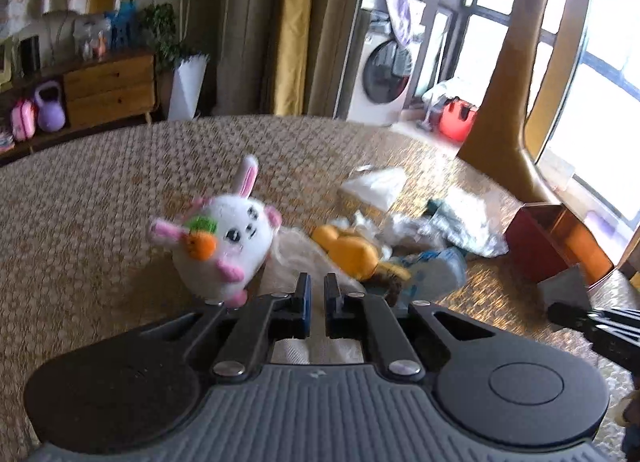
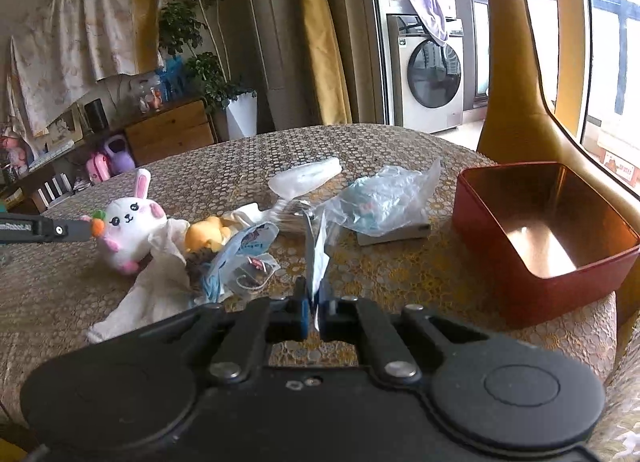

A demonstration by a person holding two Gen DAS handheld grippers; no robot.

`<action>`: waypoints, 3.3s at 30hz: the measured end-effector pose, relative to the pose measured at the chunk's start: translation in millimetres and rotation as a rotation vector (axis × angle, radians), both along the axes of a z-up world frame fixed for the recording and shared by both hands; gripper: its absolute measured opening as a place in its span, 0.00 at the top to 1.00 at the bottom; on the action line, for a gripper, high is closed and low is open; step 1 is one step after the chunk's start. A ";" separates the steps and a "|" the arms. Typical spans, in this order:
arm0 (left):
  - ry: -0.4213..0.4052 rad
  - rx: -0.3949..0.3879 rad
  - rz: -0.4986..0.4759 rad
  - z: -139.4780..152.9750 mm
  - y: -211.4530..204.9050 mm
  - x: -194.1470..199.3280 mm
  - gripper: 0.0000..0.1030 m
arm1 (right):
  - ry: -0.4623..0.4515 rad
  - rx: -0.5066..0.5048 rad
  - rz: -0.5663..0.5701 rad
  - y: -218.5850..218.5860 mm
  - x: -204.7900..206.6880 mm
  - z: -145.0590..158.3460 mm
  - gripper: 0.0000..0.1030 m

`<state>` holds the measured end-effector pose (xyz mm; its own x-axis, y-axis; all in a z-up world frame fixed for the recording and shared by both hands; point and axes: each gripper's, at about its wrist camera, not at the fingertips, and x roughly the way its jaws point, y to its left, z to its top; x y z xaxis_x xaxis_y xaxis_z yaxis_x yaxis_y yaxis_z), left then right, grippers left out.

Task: Organize soft objects
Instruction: 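Lift the white mesh cloth with the left tool toward the red box, then lower the cloth into the red box and open the left tool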

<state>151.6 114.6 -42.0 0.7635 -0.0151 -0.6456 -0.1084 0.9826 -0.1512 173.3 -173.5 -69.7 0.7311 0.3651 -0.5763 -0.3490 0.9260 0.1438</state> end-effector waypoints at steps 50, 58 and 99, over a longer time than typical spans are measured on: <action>-0.062 -0.104 -0.048 12.3 -7.8 28.6 0.95 | 0.055 0.015 -0.037 -17.0 8.2 -14.8 0.96; -0.140 -0.121 -0.088 68.6 -9.3 18.1 0.95 | 0.011 0.035 -0.015 -29.4 -2.0 10.5 0.96; -0.046 -0.078 -0.541 86.4 -313.0 164.9 0.95 | 0.014 -0.065 -0.221 -173.2 81.6 27.7 0.95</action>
<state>316.5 -198.4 44.4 0.6605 -0.4602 -0.5932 0.4181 0.8817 -0.2186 254.9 -346.7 -42.0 0.7810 0.1588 -0.6041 -0.1351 0.9872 0.0849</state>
